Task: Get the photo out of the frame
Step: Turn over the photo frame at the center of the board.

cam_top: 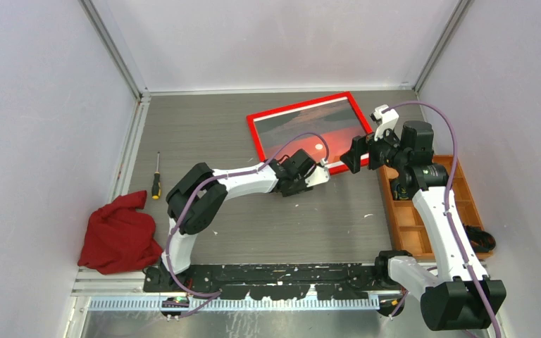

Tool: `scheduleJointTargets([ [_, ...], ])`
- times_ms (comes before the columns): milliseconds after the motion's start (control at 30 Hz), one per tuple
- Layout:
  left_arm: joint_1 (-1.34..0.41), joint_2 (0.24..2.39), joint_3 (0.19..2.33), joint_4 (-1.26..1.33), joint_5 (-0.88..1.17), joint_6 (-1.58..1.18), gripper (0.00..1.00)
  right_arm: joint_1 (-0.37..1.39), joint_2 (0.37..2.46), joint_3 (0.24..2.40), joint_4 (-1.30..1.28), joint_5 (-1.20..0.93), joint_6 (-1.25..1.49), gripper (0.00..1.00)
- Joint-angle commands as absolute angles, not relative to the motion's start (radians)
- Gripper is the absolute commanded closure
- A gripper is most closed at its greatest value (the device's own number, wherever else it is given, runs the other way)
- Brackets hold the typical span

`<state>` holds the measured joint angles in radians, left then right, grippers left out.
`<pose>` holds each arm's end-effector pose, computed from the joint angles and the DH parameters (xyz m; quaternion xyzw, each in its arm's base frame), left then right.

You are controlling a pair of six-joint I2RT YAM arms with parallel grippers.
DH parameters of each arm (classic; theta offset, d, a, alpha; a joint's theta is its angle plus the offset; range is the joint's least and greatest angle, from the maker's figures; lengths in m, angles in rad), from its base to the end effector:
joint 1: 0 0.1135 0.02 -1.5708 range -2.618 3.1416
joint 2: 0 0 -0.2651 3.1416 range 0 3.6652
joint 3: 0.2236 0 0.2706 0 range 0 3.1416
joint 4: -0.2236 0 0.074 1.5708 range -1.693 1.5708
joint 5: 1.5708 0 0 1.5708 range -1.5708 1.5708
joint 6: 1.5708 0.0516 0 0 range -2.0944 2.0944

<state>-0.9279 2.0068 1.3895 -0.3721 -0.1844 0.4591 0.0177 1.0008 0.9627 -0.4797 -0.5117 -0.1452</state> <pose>0.2776 -0.3548 0.1458 0.5895 0.7505 0.0195 0.2981 0.2458 0.0296 0.3277 -0.1948 0.8233 0.1874 0.4991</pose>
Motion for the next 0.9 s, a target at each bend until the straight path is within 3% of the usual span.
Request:
scheduleJointTargets([
  [0, -0.931, 2.022, 1.376, -0.347, -0.199, 0.473, 0.63, 0.018, 1.006, 0.992, -0.472, -0.537, -0.165, 0.00],
  [167, -0.931, 2.010, 1.379, -0.362, -0.194, 0.473, 0.79, 0.018, 1.009, 0.990, -0.481, -0.554, -0.180, 0.00],
  [267, -0.931, 1.995, 1.388, -0.388, -0.184, 0.471, 0.99, 0.018, 1.010, 0.989, -0.514, -0.618, -0.235, 0.00],
  [400, -0.931, 1.964, 1.391, -0.417, -0.163, 0.467, 1.00, 0.018, 1.006, 0.988, -0.597, -0.737, -0.343, 0.00],
  [867, -0.874, 1.891, 1.450, -0.496, -0.148, 0.413, 0.99, 0.028, 1.038, 0.986, -0.614, -0.731, -0.376, 0.00],
])
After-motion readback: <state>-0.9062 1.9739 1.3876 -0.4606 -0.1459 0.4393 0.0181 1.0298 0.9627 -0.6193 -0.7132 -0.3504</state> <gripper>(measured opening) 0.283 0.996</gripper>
